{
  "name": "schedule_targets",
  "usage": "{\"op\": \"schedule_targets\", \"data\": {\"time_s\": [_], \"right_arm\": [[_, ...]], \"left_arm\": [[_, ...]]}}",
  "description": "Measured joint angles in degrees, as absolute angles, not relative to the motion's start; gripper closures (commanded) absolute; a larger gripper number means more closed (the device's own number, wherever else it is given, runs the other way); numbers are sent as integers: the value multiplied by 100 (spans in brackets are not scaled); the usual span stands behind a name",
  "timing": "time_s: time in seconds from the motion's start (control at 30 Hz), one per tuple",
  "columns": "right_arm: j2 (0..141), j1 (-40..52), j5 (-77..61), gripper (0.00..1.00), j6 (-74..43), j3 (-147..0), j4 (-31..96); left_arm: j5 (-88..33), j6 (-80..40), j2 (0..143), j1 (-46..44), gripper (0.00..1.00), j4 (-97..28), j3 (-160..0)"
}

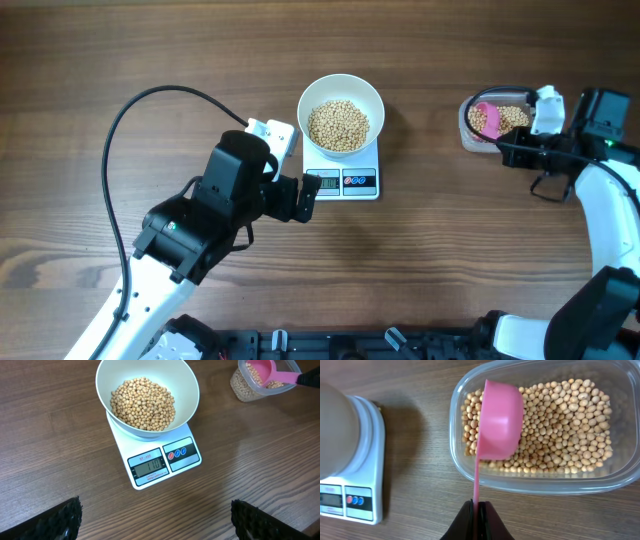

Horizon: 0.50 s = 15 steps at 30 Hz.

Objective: Scoop item into bowl and weigh 150g on scale
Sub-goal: 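Dip the scoop into the tub and scoop a fourth load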

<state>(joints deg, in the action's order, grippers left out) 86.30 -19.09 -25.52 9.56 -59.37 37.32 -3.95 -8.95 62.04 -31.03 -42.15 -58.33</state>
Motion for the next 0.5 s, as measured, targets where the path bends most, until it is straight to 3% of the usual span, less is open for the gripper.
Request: {"op": "schedule_targets", "data": {"time_s": [0.5], "right_arm": [[8632,-2816,-3520,96,429,-5935,3747]], "left_arm": [[-395,-895,6204,-3103,0,-4217,-5833]]}}
